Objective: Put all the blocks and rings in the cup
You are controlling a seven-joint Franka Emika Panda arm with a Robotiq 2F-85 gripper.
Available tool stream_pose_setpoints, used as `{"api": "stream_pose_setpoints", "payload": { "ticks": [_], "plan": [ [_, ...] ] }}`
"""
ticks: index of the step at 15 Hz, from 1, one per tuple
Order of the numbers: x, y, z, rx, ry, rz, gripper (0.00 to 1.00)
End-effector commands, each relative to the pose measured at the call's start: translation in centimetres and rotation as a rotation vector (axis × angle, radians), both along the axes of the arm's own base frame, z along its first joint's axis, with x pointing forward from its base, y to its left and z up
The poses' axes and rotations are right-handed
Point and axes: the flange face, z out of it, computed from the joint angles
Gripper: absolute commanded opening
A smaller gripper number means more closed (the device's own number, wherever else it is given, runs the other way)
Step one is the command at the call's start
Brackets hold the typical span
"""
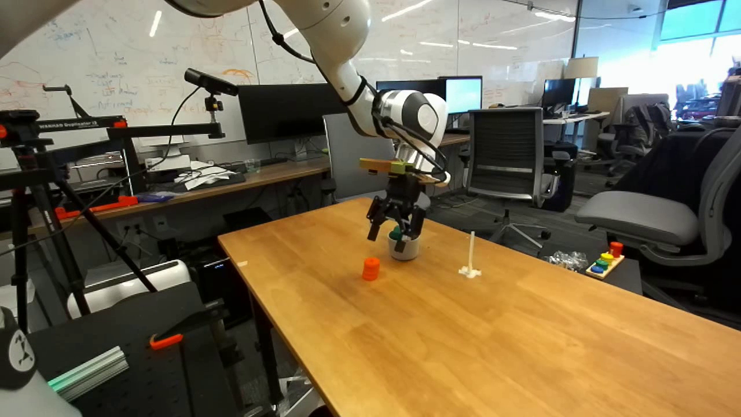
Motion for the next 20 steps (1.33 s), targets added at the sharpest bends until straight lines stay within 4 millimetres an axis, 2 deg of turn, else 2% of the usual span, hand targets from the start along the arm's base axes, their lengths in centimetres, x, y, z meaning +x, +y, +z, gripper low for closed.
{"api": "stream_pose_setpoints", "payload": {
  "ticks": [1,9,20],
  "plan": [
    [-0.3,0.9,-0.1,0.008,0.003,0.064,1.0],
    [-0.8,2.2,-2.5,0.049,0.009,0.115,1.0],
    [-1.1,2.8,-4.7,0.101,0.007,0.167,1.0]
  ]
}}
